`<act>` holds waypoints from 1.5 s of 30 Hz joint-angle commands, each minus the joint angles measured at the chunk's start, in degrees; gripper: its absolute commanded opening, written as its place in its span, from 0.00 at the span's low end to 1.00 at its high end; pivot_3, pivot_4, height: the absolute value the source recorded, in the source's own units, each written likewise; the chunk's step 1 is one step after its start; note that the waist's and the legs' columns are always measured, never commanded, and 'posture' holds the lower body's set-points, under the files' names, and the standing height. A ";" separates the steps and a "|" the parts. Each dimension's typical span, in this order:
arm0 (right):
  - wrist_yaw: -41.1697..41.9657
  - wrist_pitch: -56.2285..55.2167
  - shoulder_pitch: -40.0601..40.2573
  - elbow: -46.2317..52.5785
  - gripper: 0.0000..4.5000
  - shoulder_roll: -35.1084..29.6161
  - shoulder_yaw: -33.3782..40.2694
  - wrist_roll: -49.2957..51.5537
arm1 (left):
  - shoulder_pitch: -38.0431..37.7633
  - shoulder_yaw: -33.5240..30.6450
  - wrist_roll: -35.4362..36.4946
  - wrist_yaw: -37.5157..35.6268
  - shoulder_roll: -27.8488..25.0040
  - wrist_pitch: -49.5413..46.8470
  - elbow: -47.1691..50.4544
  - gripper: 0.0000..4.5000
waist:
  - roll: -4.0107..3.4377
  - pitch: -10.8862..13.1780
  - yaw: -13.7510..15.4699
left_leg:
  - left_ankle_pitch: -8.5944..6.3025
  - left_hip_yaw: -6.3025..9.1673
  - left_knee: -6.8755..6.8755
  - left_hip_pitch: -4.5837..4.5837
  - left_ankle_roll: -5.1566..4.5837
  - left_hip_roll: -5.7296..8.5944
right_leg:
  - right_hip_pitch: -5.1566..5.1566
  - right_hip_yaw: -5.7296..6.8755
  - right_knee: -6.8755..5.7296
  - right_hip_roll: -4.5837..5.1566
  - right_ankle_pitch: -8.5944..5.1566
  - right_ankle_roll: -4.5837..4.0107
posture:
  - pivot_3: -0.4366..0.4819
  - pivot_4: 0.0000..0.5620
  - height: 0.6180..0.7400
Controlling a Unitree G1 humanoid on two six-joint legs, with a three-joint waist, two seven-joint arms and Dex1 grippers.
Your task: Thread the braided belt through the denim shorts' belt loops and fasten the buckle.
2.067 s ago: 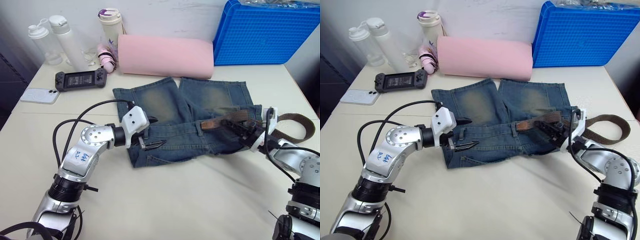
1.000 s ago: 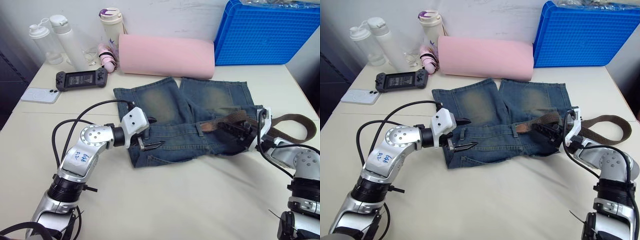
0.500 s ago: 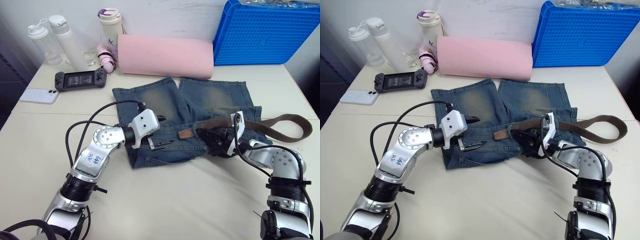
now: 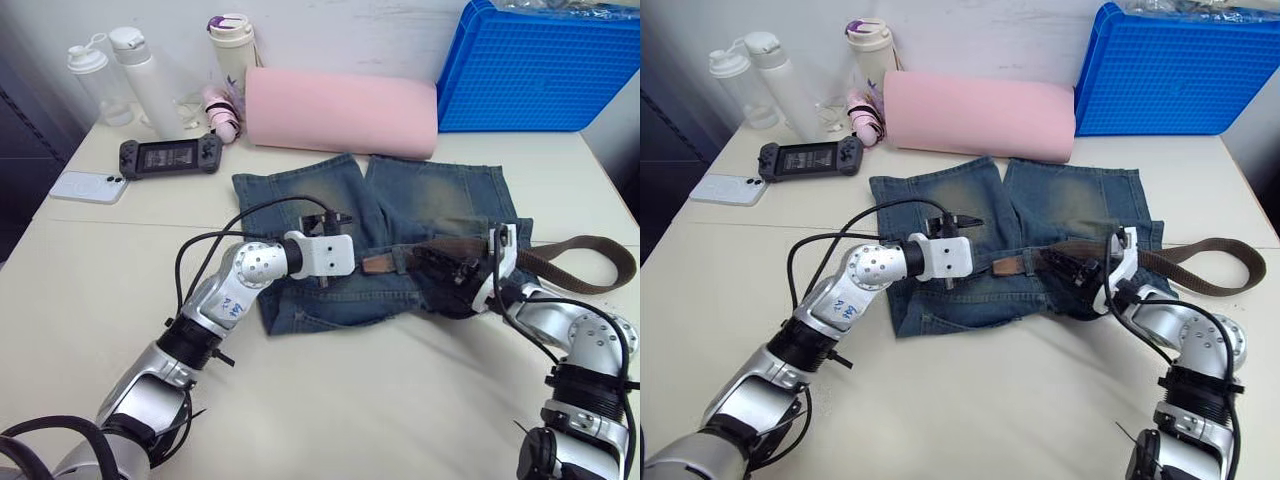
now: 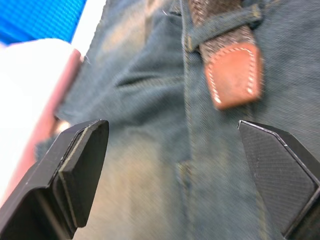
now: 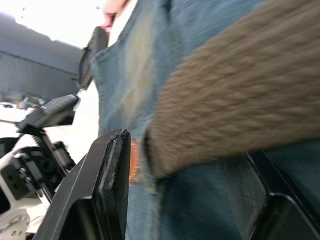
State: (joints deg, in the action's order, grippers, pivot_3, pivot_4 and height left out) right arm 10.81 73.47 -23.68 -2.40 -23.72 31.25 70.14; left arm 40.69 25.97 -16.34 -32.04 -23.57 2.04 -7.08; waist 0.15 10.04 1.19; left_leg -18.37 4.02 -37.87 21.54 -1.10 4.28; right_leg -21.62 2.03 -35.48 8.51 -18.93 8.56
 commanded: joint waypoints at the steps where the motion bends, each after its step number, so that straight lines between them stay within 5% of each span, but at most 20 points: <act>1: -0.27 2.15 0.75 3.61 0.64 -4.01 3.04 5.53 | 2.42 2.84 -5.19 2.10 0.99 8.19 -3.73 1.00 | 0.00 0.00 0.09 | 0.00 -0.01 0.01 0.00 0.00 -0.01 | 0.00 0.02 0.02 0.00 0.00 0.00 | 0.48 0.27 1.00; 18: -2.33 2.71 8.40 7.33 0.64 -16.58 6.65 12.54 | 5.26 3.70 -13.55 8.26 4.09 22.17 -10.09 1.00 | 0.01 0.01 0.40 | 0.00 -0.06 -0.04 0.06 -0.05 0.00 | 0.02 0.06 0.05 0.04 0.02 0.03 | 0.48 0.27 1.00; 22: -1.17 2.24 10.45 8.53 0.65 -19.65 6.35 12.05 | 5.73 3.40 -15.29 9.20 4.00 22.43 -11.13 0.75 | 0.03 0.02 0.42 | 0.00 -0.07 -0.05 0.07 -0.06 0.00 | 0.03 0.08 0.08 0.04 0.02 0.04 | 0.48 0.27 1.00; 29: 1.17 1.15 11.64 10.16 0.65 -22.79 4.59 10.00 | 5.28 2.54 -16.44 9.28 2.95 22.04 -10.68 0.08 | 0.04 0.02 0.26 | 0.02 -0.17 -0.08 0.07 -0.07 -0.04 | 0.04 0.08 0.10 0.04 0.02 0.04 | 0.48 0.27 1.00; 35: 6.16 -3.26 11.99 13.89 0.65 -26.28 -1.11 0.52 | 4.38 1.73 -16.60 9.05 1.64 21.02 -8.42 0.02 | 0.04 0.02 0.29 | 0.01 -0.16 -0.08 0.07 -0.07 -0.03 | 0.03 0.08 0.10 0.04 0.02 0.05 | 0.48 0.27 1.00; 38: 9.33 -8.75 12.75 14.60 0.45 -28.99 -7.09 -9.28 | 3.72 1.40 -16.54 8.58 1.12 20.30 -7.00 0.00 | 0.04 0.02 0.27 | 0.02 -0.16 -0.09 0.07 -0.07 -0.03 | 0.03 0.08 0.10 0.04 0.02 0.05 | 0.48 0.27 1.00; 42: 11.49 -14.22 11.83 12.56 0.02 -29.06 -15.03 -19.51 | 2.56 1.36 -16.35 7.62 0.75 18.92 -4.78 0.00 | 0.05 0.03 0.14 | 0.02 -0.15 -0.09 0.07 -0.07 -0.03 | 0.02 0.10 0.10 0.03 0.02 0.05 | 0.48 0.27 1.00; 45: 12.76 -16.44 10.85 10.21 0.01 -29.19 -21.75 -26.81 | 1.40 1.46 -16.50 6.14 0.06 17.66 -3.19 0.00 | 0.04 0.03 0.13 | 0.02 -0.17 -0.10 0.06 -0.06 -0.03 | 0.02 0.10 0.09 0.02 0.02 0.05 | 0.48 0.27 1.00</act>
State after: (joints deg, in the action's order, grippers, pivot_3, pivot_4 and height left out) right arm 22.59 58.49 -12.41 8.26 -52.37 11.48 46.93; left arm 42.30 29.12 -32.84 -25.36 -22.80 20.36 -12.71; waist 0.20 10.07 1.32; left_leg -18.35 3.85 -37.98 21.61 -1.16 4.25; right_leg -21.60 2.13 -35.39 8.54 -18.91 8.61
